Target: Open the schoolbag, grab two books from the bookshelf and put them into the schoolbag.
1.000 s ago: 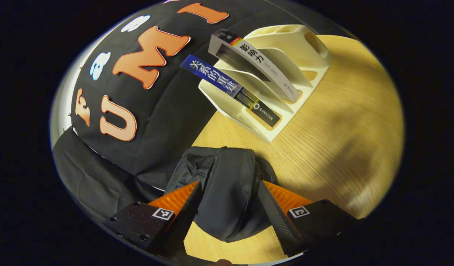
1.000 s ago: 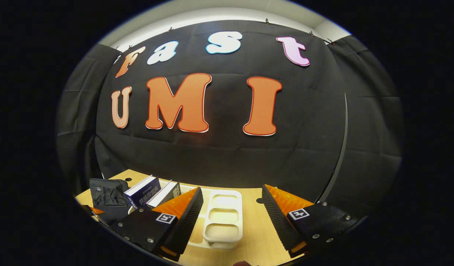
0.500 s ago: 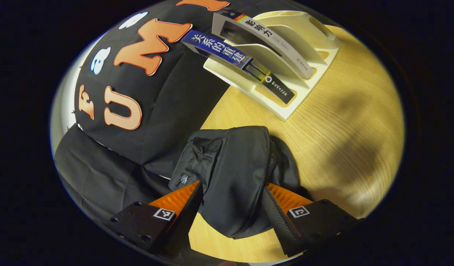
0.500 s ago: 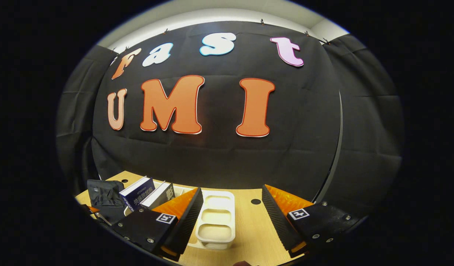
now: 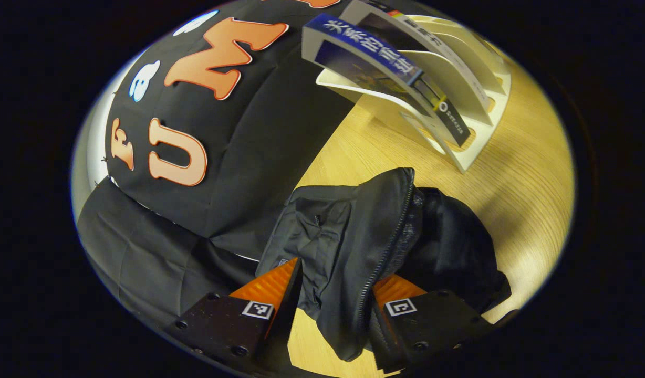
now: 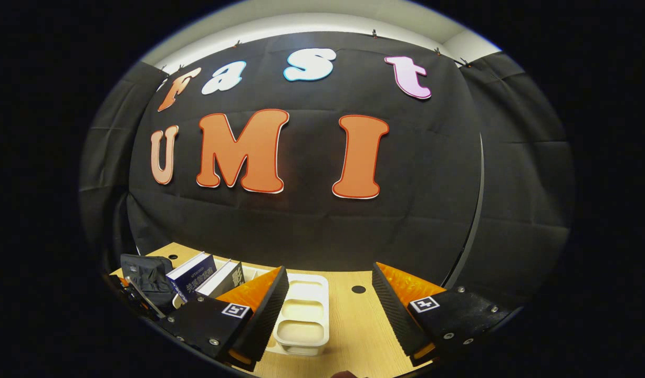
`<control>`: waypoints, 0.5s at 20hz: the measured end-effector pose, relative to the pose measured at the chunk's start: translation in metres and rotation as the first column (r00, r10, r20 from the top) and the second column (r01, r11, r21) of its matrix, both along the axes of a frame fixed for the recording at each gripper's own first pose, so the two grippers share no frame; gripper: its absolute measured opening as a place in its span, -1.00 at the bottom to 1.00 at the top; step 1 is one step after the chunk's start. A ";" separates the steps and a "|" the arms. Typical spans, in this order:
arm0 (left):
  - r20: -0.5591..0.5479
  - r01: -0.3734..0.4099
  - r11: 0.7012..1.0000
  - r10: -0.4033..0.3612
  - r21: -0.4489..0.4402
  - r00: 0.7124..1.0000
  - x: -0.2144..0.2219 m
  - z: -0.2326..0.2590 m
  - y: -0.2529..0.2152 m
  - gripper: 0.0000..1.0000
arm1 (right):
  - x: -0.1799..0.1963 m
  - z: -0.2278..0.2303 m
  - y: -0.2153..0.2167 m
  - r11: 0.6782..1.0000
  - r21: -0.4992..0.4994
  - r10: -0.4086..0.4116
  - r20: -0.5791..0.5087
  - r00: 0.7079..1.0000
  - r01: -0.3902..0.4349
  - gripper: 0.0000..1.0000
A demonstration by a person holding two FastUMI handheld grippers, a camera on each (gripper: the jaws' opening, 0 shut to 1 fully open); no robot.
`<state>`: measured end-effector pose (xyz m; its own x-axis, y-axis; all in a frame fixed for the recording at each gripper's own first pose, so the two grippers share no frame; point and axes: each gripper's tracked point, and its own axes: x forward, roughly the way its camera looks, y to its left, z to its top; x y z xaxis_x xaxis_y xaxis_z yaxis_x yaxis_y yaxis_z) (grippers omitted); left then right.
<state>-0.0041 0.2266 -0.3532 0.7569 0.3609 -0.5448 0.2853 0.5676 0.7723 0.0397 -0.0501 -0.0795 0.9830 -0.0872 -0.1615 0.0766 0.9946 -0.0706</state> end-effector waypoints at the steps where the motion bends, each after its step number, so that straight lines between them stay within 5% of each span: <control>1: -0.006 0.004 1.000 -0.004 -0.028 1.000 0.004 0.006 0.001 0.03 | 0.002 0.002 0.002 1.000 -0.005 -0.001 0.000 1.000 0.001 0.88; 3: -0.042 0.010 0.996 -0.014 -0.088 0.999 0.012 0.015 0.003 -0.03 | 0.003 0.004 0.007 1.000 -0.016 -0.001 -0.005 1.000 0.001 0.89; 5: -0.066 0.014 0.988 -0.024 -0.151 0.998 0.017 0.028 0.006 -0.60 | 0.005 0.002 0.017 1.000 -0.023 0.013 -0.026 1.000 -0.014 0.89; 10: -0.136 0.000 0.953 -0.043 -0.303 0.990 0.028 0.058 0.013 -0.80 | 0.011 0.016 0.070 0.995 -0.041 0.090 -0.070 0.994 -0.093 0.89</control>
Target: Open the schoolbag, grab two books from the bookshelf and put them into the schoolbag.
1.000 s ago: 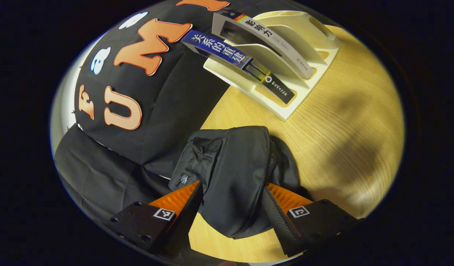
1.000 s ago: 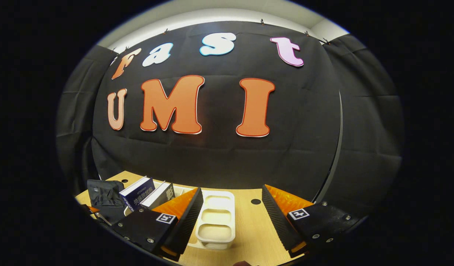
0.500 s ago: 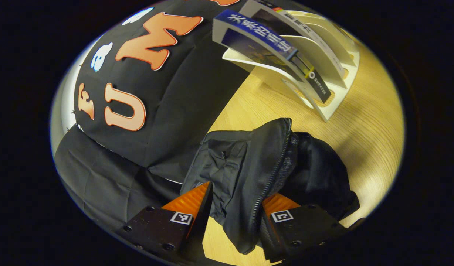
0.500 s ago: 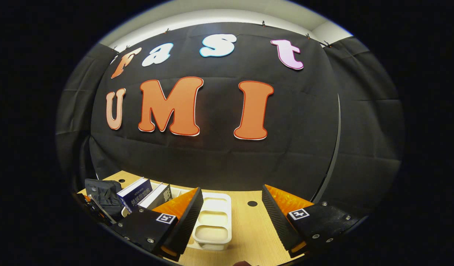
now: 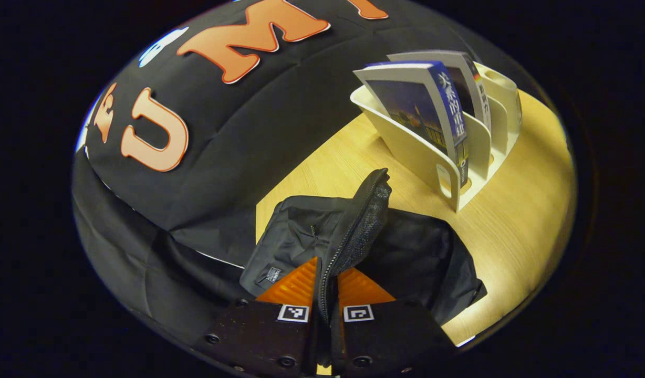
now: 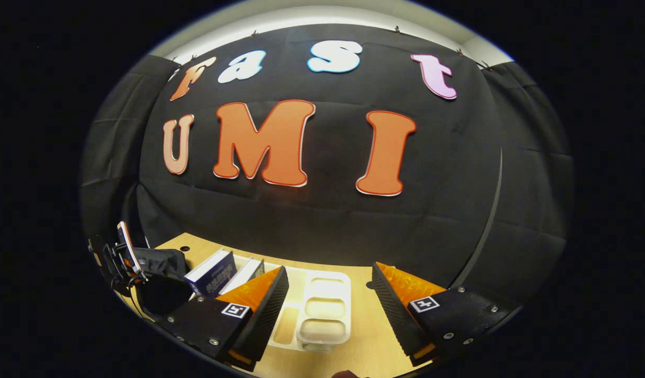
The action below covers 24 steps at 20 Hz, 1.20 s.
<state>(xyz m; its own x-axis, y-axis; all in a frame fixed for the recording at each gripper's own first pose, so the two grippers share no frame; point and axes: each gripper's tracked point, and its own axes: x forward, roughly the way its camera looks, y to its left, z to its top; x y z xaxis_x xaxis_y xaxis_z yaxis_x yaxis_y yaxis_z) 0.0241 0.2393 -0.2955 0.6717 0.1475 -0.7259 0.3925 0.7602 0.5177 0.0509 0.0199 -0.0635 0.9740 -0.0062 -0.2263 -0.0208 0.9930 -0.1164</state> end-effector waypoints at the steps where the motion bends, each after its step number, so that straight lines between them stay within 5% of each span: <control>1: -0.023 -0.004 0.999 0.004 -0.036 1.000 0.000 0.004 0.002 -0.84 | 0.004 0.006 0.014 1.000 -0.010 0.017 0.002 1.000 -0.017 0.89; 6: -0.130 0.015 0.987 -0.036 -0.159 0.991 0.012 0.019 0.013 -0.87 | 0.019 0.023 0.077 0.997 -0.014 0.078 -0.044 0.996 -0.079 0.89; 13: -0.227 0.140 0.945 -0.212 -0.296 0.951 0.030 0.043 0.026 -0.87 | 0.034 0.007 0.154 0.993 0.027 0.117 -0.198 0.973 -0.113 0.89; 19: -0.289 0.208 0.901 -0.330 -0.381 0.899 0.035 0.058 0.039 -0.87 | 0.044 -0.024 0.187 0.998 0.051 0.057 -0.410 0.910 -0.040 0.90; 24: -0.307 0.204 0.891 -0.344 -0.406 0.887 0.044 0.070 0.049 -0.87 | 0.059 -0.060 0.220 0.990 0.114 0.132 -0.581 0.803 -0.080 0.90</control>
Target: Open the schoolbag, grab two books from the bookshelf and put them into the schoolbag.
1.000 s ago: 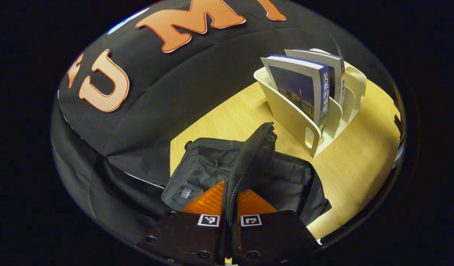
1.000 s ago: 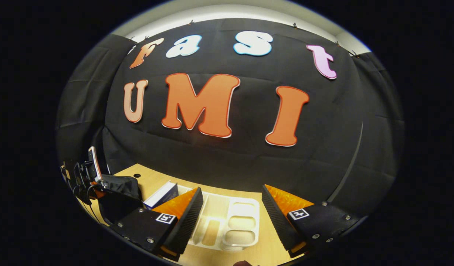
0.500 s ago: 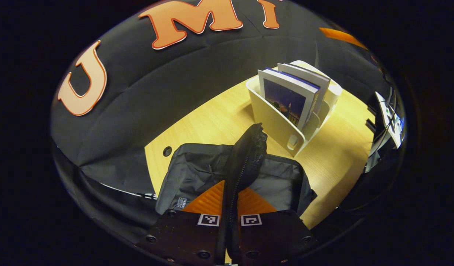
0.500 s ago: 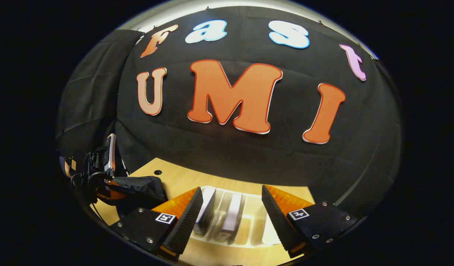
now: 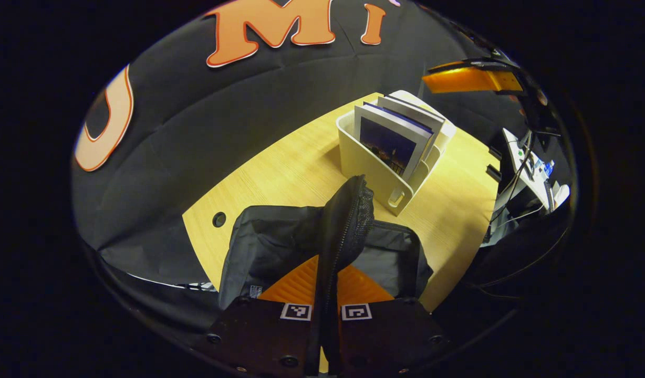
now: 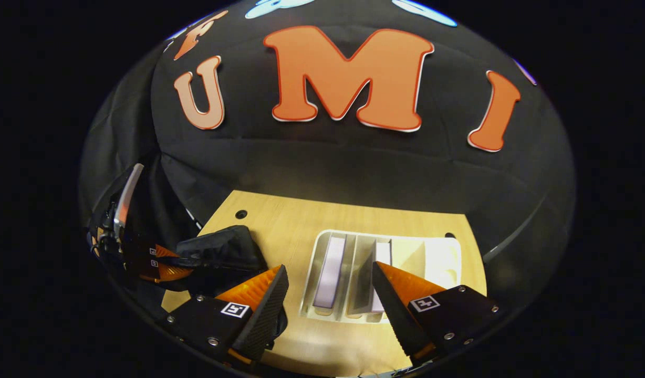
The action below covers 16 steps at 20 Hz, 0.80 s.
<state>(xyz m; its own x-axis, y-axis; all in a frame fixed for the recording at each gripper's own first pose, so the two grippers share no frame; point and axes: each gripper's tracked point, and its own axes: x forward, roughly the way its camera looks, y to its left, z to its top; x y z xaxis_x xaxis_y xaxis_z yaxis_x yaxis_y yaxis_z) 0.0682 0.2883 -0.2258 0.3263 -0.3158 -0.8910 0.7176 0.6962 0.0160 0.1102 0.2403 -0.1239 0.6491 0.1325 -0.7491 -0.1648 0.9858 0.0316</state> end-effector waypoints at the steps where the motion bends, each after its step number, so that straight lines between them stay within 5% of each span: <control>1: 0.004 0.001 1.000 -0.001 0.008 1.000 0.003 0.001 0.002 -0.87 | 0.004 -0.011 0.001 1.000 -0.005 0.004 -0.040 0.999 -0.004 0.90; 10: -0.029 -0.071 0.997 0.070 -0.023 0.997 -0.002 -0.008 -0.002 -0.87 | 0.031 -0.104 0.002 1.000 -0.011 -0.020 -0.352 0.936 0.018 0.73; 14: -0.036 -0.092 0.996 0.091 -0.022 0.995 -0.004 -0.012 -0.004 -0.87 | 0.032 -0.130 0.002 0.997 -0.031 -0.071 -0.459 0.886 0.064 0.39; 15: -0.041 -0.097 0.995 0.097 -0.023 0.995 -0.005 -0.013 -0.004 -0.87 | 0.033 -0.136 0.002 0.997 -0.040 -0.076 -0.476 0.876 0.065 0.05; 16: -0.044 -0.102 0.995 0.101 -0.023 0.994 -0.006 -0.014 -0.005 -0.87 | 0.030 -0.138 -0.002 0.996 -0.053 -0.093 -0.498 0.862 0.077 0.13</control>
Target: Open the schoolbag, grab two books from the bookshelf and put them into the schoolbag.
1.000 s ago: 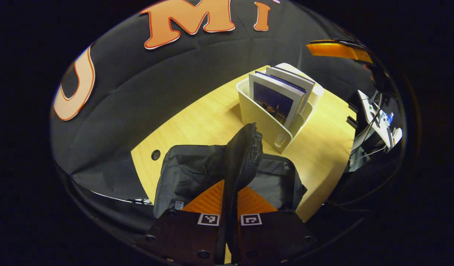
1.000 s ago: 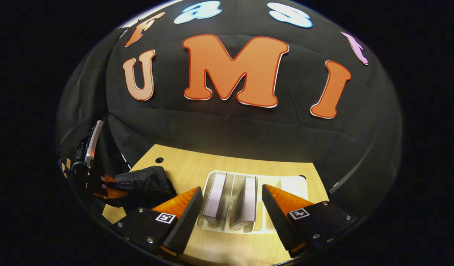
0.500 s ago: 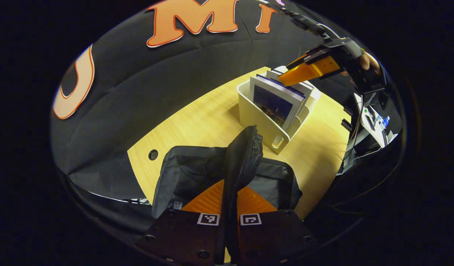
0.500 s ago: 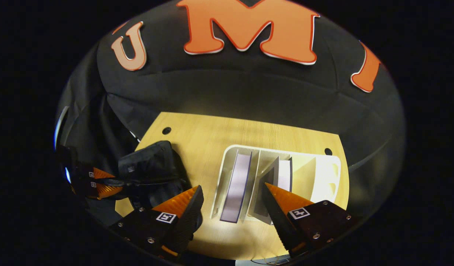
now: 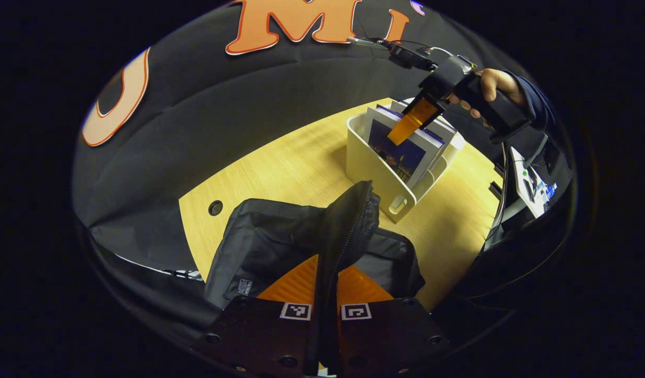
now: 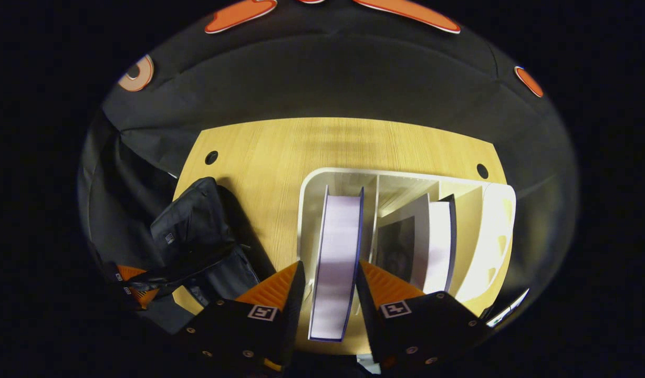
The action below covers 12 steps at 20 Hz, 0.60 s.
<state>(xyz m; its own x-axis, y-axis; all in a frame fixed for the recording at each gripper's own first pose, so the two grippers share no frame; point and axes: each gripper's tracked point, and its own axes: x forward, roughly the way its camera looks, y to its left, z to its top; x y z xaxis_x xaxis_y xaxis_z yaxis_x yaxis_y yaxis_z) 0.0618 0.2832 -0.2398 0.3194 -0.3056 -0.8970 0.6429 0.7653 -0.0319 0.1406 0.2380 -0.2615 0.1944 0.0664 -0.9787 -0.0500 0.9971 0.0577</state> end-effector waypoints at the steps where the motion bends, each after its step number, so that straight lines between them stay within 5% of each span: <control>1: -0.004 -0.004 1.000 0.004 0.001 1.000 0.000 0.000 0.000 -0.87 | -0.001 -0.001 -0.003 1.000 -0.007 -0.012 -0.020 1.000 0.012 -0.09; 6: -0.012 -0.025 1.000 0.025 -0.002 1.000 -0.002 -0.006 -0.003 -0.87 | -0.007 0.003 -0.008 0.999 -0.005 -0.039 -0.119 0.992 0.039 -0.34; 12: -0.018 -0.049 0.999 0.050 0.008 0.999 -0.001 -0.007 -0.006 -0.87 | -0.014 0.023 -0.017 0.998 0.050 -0.028 -0.087 0.996 0.032 -0.45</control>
<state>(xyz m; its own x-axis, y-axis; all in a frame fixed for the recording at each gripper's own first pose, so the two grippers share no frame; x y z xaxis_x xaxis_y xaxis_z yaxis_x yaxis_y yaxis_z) 0.0610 0.2776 -0.2470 0.3176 -0.2830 -0.9050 0.6035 0.7965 -0.0373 0.1266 0.2206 -0.2387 0.1118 0.1121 -0.9874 -0.0126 0.9937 0.1114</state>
